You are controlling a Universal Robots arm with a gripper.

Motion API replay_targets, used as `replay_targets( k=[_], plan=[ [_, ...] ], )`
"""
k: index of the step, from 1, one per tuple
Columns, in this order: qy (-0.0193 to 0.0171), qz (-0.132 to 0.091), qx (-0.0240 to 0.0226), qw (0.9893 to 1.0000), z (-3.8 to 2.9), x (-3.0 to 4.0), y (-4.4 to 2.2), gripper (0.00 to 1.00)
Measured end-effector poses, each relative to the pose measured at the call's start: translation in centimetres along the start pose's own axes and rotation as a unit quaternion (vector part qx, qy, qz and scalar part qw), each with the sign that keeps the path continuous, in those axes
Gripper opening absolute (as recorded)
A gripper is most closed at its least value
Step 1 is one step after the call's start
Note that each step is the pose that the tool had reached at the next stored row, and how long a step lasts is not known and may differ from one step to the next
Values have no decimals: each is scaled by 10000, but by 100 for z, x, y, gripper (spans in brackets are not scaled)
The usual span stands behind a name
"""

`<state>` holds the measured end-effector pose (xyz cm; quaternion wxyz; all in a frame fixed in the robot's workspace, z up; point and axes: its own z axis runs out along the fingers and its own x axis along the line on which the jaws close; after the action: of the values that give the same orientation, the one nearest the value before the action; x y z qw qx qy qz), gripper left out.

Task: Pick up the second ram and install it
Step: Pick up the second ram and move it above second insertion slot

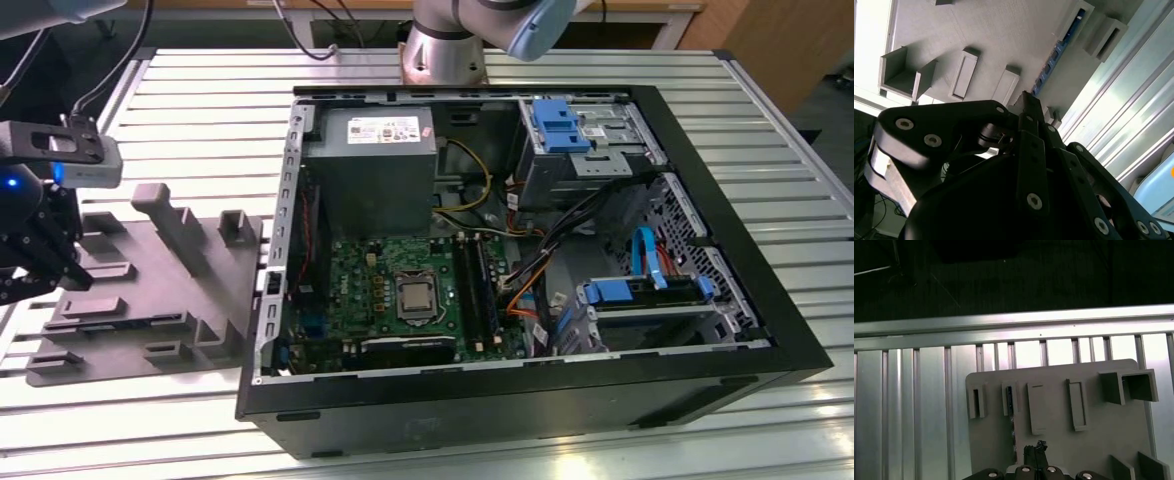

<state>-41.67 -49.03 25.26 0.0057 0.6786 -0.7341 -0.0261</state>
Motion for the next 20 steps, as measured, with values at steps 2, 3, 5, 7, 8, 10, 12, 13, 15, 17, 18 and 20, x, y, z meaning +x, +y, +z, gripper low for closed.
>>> replay_targets(
  k=[2,3,5,7,8,10,12,13,15,17,18,20],
  plan=[
    [0,0,1,10000,6,6,-1,11],
    [-1,0,1,10000,9,8,-1,11],
    [0,0,0,10000,13,12,-1,11],
    [0,0,0,10000,19,15,-2,11],
    [0,0,0,10000,21,17,-2,11],
    [0,0,0,10000,25,18,-3,11],
    [0,0,0,10000,60,20,-4,11],
    [8,0,1,10000,81,20,-5,11],
    [8,0,1,10000,84,21,-5,11],
    [8,0,1,10000,90,21,-6,11],
    [8,0,1,10000,92,21,-6,11],
    [8,1,1,10000,96,21,-6,11]
  ],
)
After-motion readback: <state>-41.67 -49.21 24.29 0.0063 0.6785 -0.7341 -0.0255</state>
